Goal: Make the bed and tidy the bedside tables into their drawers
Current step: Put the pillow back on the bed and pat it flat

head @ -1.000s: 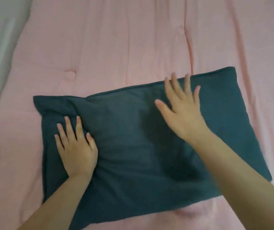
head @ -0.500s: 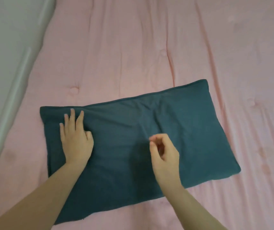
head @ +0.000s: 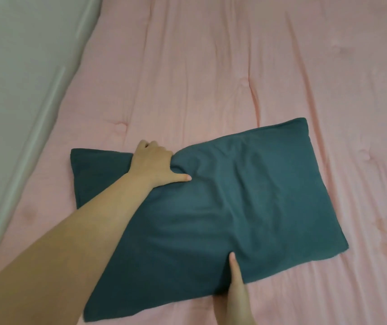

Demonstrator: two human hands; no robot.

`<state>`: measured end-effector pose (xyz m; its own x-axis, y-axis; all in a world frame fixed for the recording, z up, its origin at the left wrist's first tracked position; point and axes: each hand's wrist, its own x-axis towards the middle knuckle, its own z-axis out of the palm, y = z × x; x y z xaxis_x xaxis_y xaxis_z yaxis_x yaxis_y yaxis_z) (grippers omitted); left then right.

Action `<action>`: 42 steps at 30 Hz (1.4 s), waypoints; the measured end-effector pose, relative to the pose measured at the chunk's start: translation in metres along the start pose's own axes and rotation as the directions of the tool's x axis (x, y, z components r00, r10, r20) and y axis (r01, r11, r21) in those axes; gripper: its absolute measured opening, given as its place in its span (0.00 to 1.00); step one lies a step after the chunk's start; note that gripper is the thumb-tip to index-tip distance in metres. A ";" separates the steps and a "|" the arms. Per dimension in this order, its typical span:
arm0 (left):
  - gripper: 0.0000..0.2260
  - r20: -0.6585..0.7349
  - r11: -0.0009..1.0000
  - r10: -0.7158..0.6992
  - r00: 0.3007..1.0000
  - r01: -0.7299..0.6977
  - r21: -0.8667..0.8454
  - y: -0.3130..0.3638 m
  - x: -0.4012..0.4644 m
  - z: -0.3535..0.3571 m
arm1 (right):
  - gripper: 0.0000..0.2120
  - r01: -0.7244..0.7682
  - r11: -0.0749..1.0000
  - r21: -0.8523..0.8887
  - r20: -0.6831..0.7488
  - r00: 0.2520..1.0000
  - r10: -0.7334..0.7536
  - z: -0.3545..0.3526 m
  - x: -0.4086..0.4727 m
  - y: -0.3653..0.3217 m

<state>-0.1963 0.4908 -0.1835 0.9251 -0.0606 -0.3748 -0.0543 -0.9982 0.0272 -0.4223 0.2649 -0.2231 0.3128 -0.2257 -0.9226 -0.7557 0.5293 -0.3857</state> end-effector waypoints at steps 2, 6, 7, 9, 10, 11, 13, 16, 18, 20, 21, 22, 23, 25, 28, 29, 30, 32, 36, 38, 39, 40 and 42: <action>0.28 -0.161 0.993 0.109 0.981 -0.114 -0.018 -0.002 -0.012 -0.014 | 0.25 0.055 0.998 0.025 -0.023 0.998 -0.055 0.007 -0.008 -0.014; 0.21 -0.287 0.953 -0.022 0.958 -0.067 -0.294 -0.021 -0.040 -0.022 | 0.33 0.183 0.983 0.028 0.083 0.979 -0.184 0.024 -0.026 -0.035; 0.20 -0.316 0.937 -0.067 0.947 -0.049 -0.345 -0.026 -0.048 -0.024 | 0.29 0.208 0.977 0.039 0.097 0.973 -0.211 0.031 -0.032 -0.042; 0.18 -0.394 0.923 -0.154 0.906 -0.010 -0.384 -0.041 -0.063 -0.030 | 0.19 0.261 0.961 0.085 0.132 0.953 -0.271 0.047 -0.039 -0.056; 0.18 -0.429 0.915 -0.198 0.881 0.009 -0.403 -0.048 -0.068 -0.035 | 0.18 0.285 0.954 0.095 0.160 0.941 -0.297 0.055 -0.041 -0.064; 0.17 -0.460 0.901 -0.244 0.854 0.025 -0.432 -0.058 -0.075 -0.041 | 0.22 0.311 0.947 0.075 0.195 0.927 -0.320 0.068 -0.045 -0.069; 0.17 -0.497 0.874 -0.327 0.804 0.057 -0.483 -0.075 -0.081 -0.053 | 0.32 0.363 0.931 0.028 0.262 0.897 -0.357 0.092 -0.046 -0.084; 0.18 -0.523 0.824 -0.460 0.717 0.126 -0.552 -0.109 -0.086 -0.070 | 0.30 0.413 0.911 0.006 0.348 0.853 -0.389 0.141 -0.050 -0.112; 0.21 -0.533 0.791 -0.539 0.652 0.175 -0.586 -0.129 -0.087 -0.082 | 0.26 0.422 0.906 -0.028 0.427 0.824 -0.371 0.174 -0.053 -0.133; 0.22 -0.550 0.764 -0.600 0.581 0.210 -0.611 -0.148 -0.084 -0.093 | 0.26 0.436 0.898 -0.058 0.488 0.797 -0.355 0.207 -0.057 -0.152; 0.23 -0.552 0.750 -0.623 0.554 0.225 -0.622 -0.157 -0.081 -0.097 | 0.26 0.450 0.890 -0.076 0.506 0.786 -0.354 0.222 -0.058 -0.160; 0.24 -0.552 0.737 -0.643 0.531 0.236 -0.633 -0.166 -0.077 -0.100 | 0.27 0.471 0.876 -0.100 0.520 0.776 -0.358 0.237 -0.057 -0.167; 0.24 -0.548 0.726 -0.659 0.515 0.248 -0.641 -0.178 -0.069 -0.102 | 0.29 0.494 0.861 -0.124 0.531 0.766 -0.362 0.255 -0.055 -0.174; 0.27 -0.488 0.699 -0.684 0.543 0.296 -0.650 -0.199 -0.054 -0.099 | 0.34 0.550 0.811 -0.198 0.524 0.759 -0.387 0.287 -0.045 -0.183; 0.33 -0.204 0.615 -0.736 0.646 0.511 -0.601 -0.223 -0.038 -0.071 | 0.43 0.576 0.637 -0.513 0.410 0.816 -0.408 0.311 -0.018 -0.180; 0.36 -0.062 0.568 -0.745 0.665 0.583 -0.581 -0.230 -0.036 -0.054 | 0.44 0.561 0.558 -0.612 0.370 0.826 -0.425 0.312 -0.009 -0.171; 0.38 0.077 0.522 -0.739 0.670 0.641 -0.563 -0.234 -0.039 -0.036 | 0.46 0.546 0.504 -0.669 0.355 0.831 -0.429 0.308 -0.001 -0.158; 0.42 0.274 0.467 -0.698 0.662 0.710 -0.527 -0.237 -0.048 0.005 | 0.48 0.518 0.495 -0.698 0.390 0.854 -0.343 0.294 0.015 -0.122; 0.45 0.193 0.526 -0.676 0.711 0.649 -0.550 -0.235 -0.067 0.055 | 0.48 0.575 0.521 -0.631 0.539 0.808 -0.240 0.276 0.032 -0.062; 0.45 0.173 0.521 -0.672 0.720 0.625 -0.581 -0.233 -0.069 0.060 | 0.47 0.631 0.506 -0.588 0.568 0.768 -0.296 0.278 0.032 -0.057; 0.45 0.201 0.490 -0.669 0.716 0.628 -0.604 -0.231 -0.070 0.063 | 0.47 0.655 0.486 -0.578 0.574 0.750 -0.328 0.279 0.032 -0.057; 0.45 0.233 0.445 -0.671 0.704 0.634 -0.633 -0.230 -0.072 0.065 | 0.46 0.676 0.459 -0.577 0.574 0.735 -0.361 0.280 0.032 -0.058; 0.45 0.286 0.349 -0.674 0.681 0.635 -0.690 -0.223 -0.075 0.072 | 0.44 0.734 0.385 -0.559 0.591 0.679 -0.435 0.282 0.029 -0.063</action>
<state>-0.2805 0.7172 -0.2284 0.5594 0.6298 -0.5389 0.8272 -0.3833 0.4108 -0.2030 0.4558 -0.2268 0.8815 0.1002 -0.4614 -0.3832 -0.4192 -0.8231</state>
